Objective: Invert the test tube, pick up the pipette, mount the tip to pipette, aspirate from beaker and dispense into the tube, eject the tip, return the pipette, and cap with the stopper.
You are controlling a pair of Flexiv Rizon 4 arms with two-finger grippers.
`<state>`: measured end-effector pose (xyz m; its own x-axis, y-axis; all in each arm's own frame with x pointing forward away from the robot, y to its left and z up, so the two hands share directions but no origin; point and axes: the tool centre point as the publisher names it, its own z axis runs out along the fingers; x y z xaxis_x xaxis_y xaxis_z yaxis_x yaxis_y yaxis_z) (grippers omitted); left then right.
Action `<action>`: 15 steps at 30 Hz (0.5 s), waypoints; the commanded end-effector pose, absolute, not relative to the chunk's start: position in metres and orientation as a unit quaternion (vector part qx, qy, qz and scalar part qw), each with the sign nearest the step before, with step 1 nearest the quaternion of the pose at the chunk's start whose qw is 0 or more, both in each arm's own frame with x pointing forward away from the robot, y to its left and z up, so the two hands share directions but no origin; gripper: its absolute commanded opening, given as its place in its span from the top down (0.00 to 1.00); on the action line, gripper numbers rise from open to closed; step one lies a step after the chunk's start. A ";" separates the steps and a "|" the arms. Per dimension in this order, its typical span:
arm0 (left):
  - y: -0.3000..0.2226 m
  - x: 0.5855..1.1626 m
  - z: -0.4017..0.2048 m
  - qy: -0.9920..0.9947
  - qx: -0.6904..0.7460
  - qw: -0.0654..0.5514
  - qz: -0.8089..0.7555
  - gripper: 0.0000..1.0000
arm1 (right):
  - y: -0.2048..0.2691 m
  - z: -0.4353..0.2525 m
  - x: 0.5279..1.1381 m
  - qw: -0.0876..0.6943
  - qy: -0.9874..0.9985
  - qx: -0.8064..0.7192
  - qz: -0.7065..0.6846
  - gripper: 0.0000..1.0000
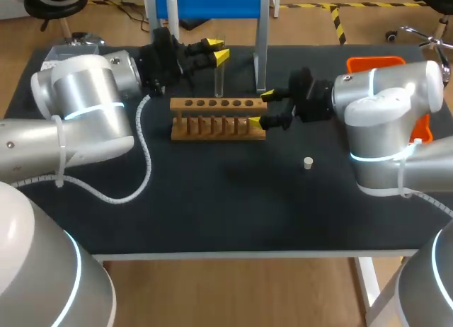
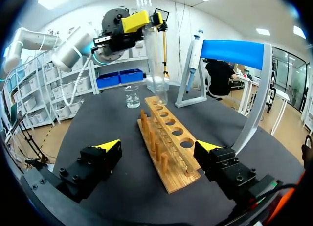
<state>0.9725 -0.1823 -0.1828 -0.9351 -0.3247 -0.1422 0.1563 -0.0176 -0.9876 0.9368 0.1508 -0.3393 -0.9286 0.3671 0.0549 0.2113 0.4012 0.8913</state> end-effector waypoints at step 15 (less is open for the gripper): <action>-0.190 0.987 -0.206 0.687 -0.043 0.085 -0.720 1.00 | 0.150 -0.339 0.937 0.074 0.834 0.174 0.518 0.00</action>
<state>0.9856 -0.1900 -0.2042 -0.9780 -0.2009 -0.0569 0.0664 -0.0408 -0.9970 0.9368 0.1508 -0.3393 -0.9286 0.3671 0.0548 0.2112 0.4011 0.8913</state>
